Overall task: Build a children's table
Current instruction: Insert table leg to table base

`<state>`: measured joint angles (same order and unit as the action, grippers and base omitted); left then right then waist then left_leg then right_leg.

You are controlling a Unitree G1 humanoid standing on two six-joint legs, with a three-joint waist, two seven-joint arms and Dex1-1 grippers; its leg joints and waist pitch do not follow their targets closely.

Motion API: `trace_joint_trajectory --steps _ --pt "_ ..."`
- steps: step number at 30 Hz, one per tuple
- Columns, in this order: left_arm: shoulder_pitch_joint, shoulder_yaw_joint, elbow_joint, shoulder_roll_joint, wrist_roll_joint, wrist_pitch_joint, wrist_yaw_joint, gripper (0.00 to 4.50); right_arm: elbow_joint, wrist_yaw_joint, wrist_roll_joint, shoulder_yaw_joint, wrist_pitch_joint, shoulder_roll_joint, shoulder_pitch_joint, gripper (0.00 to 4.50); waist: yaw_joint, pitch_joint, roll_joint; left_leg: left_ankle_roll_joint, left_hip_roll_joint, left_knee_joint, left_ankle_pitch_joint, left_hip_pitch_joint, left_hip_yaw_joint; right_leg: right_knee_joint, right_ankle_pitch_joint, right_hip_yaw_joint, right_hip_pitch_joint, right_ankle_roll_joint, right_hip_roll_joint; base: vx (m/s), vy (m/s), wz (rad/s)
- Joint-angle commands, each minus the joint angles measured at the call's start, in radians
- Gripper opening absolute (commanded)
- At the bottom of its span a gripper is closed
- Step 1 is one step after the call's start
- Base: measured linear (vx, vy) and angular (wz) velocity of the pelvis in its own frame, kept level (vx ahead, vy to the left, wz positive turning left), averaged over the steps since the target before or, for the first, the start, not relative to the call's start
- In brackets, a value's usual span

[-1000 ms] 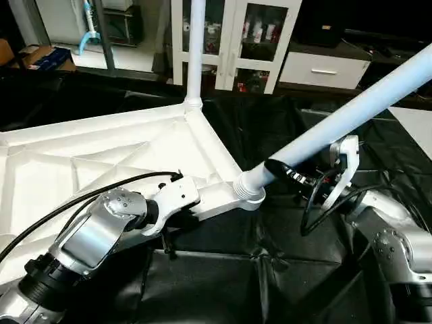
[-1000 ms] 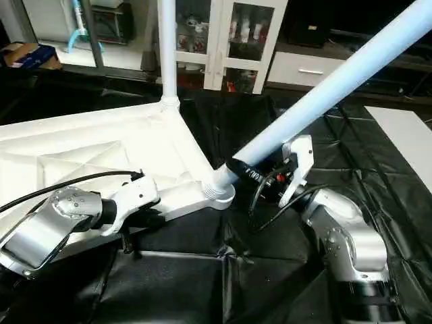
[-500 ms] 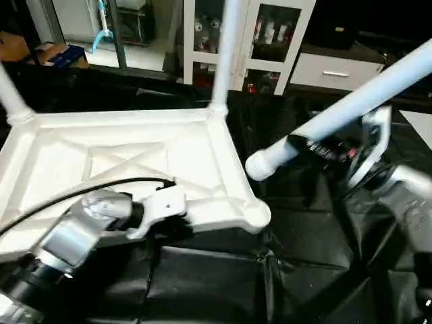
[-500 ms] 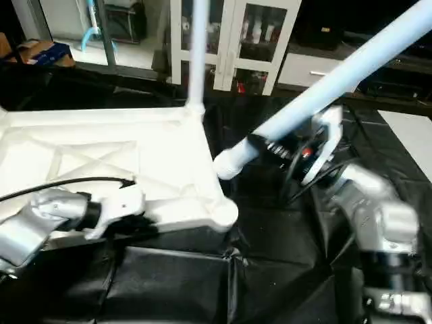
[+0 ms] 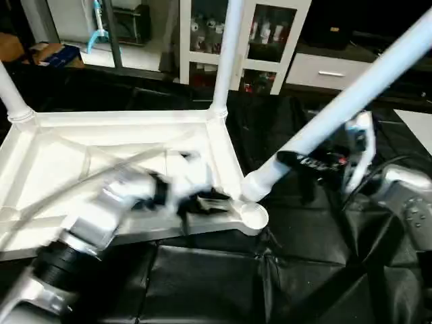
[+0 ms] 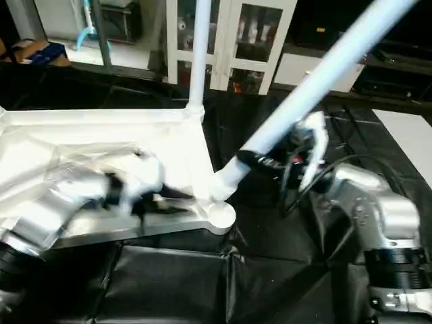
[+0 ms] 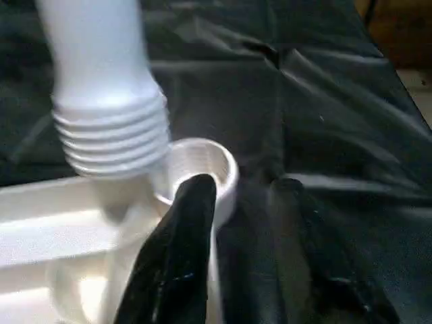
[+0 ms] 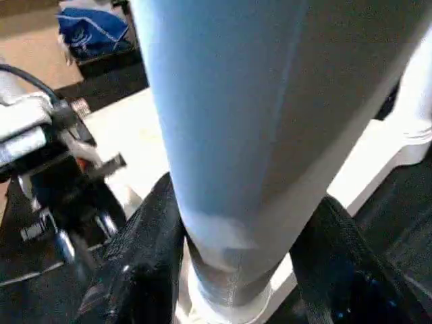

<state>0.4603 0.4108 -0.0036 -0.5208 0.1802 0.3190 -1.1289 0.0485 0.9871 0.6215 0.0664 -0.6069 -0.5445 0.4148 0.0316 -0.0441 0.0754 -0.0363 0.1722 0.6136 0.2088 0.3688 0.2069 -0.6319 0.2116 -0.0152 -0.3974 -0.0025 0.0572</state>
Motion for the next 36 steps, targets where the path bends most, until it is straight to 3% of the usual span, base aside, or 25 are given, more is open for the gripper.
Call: trace_joint_trajectory --steps 1,5,11,21,28,30,36 --pt "0.002 0.001 -0.007 0.001 -0.018 -0.003 0.007 1.82 -0.023 -0.005 -0.005 0.006 0.012 -0.009 -0.005 1.78 0.001 0.059 -0.005 0.038 0.061 -0.063 0.050 -0.019 -0.026 0.062 0.016 0.039 0.045 -0.250 0.072 0.000 0.000 0.00" --pt "0.001 -0.001 0.001 0.003 -0.031 0.006 0.000 2.12 -0.063 0.018 0.028 0.007 -0.041 -0.030 -0.025 1.78 0.002 0.057 -0.011 0.029 0.062 -0.065 0.073 -0.022 -0.027 0.064 0.031 0.038 0.044 -0.251 0.070 0.000 0.000 0.00" --pt "0.019 0.022 0.064 0.006 -0.102 -0.043 0.063 2.48 -0.089 0.069 -0.008 -0.043 -0.040 -0.083 -0.056 1.78 0.002 0.057 -0.008 0.027 0.063 -0.065 0.088 -0.021 -0.029 0.067 0.045 0.038 0.045 -0.245 0.072 0.000 0.000 0.00" --pt "-0.007 0.062 0.088 0.047 -0.135 -0.039 0.089 2.51 -0.075 0.071 -0.074 -0.060 0.004 -0.111 -0.050 1.78 0.004 0.057 -0.005 0.035 0.065 -0.064 0.089 -0.021 -0.030 0.067 0.050 0.039 0.044 -0.254 0.076 0.000 0.000 0.00" --pt "0.002 0.103 0.192 0.066 -0.214 -0.080 0.130 2.51 -0.081 0.056 -0.093 -0.081 0.029 -0.106 -0.058 1.78 0.003 0.056 -0.006 0.033 0.064 -0.064 0.106 -0.020 -0.031 0.071 0.071 0.039 0.042 -0.240 0.075 0.000 0.000 0.00" --pt "0.006 0.112 0.211 0.063 -0.226 -0.081 0.130 2.23 -0.085 0.059 -0.099 -0.086 0.032 -0.104 -0.061 1.77 0.004 0.053 -0.008 0.017 0.066 -0.067 0.150 -0.025 -0.032 0.077 0.132 0.039 0.039 -0.235 0.078 0.000 0.000 0.00" --pt "0.008 0.105 0.223 0.075 -0.227 -0.077 0.135 1.78 -0.086 0.061 -0.107 -0.093 0.042 -0.104 -0.067 1.77 0.001 0.051 -0.007 -0.004 0.067 -0.070 0.188 -0.027 -0.035 0.083 0.187 0.039 0.036 -0.219 0.078 0.000 0.000 0.00"
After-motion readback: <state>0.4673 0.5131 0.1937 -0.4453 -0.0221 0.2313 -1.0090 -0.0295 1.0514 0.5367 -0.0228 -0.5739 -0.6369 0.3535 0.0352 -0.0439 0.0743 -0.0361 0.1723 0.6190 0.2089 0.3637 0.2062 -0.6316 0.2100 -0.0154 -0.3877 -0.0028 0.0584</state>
